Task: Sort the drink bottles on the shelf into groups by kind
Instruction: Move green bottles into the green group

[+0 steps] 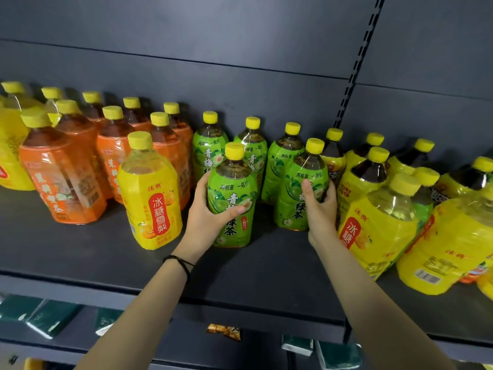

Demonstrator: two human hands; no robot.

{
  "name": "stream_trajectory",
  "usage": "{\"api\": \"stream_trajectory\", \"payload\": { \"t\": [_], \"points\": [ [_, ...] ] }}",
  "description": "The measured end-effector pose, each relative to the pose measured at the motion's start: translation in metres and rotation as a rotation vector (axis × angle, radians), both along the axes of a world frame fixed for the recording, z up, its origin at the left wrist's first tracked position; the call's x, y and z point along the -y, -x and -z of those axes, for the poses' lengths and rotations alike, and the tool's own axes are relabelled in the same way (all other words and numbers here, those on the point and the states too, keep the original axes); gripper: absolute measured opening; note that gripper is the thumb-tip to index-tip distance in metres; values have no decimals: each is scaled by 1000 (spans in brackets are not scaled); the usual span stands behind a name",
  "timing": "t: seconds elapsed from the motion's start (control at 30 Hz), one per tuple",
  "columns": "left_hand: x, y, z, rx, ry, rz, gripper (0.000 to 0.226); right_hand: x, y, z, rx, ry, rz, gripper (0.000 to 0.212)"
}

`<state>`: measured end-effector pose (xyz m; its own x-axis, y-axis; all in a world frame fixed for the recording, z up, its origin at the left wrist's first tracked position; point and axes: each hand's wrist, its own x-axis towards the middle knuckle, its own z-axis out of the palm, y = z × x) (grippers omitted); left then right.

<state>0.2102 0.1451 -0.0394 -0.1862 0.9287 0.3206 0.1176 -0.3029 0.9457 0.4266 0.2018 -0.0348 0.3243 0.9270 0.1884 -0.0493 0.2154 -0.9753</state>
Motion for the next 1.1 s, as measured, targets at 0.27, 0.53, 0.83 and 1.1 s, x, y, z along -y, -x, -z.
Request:
{"api": "stream_trajectory", "payload": {
  "t": [0.27, 0.53, 0.83, 1.1],
  "points": [
    [-19, 5, 1, 11, 1, -249, 98, 9, 22, -1, 15, 19, -182, 88],
    [-42, 4, -4, -70, 34, -455, 92, -3, 61, -5, 40, 33, -267, 102],
    [-49, 6, 2, -121, 2, -552, 71, -14, 90, -6, 61, -41, -279, 75],
    [-41, 3, 8, -173, -1, -491, 78, -9, 88, -7, 107, -29, -248, 78]
  ]
}}
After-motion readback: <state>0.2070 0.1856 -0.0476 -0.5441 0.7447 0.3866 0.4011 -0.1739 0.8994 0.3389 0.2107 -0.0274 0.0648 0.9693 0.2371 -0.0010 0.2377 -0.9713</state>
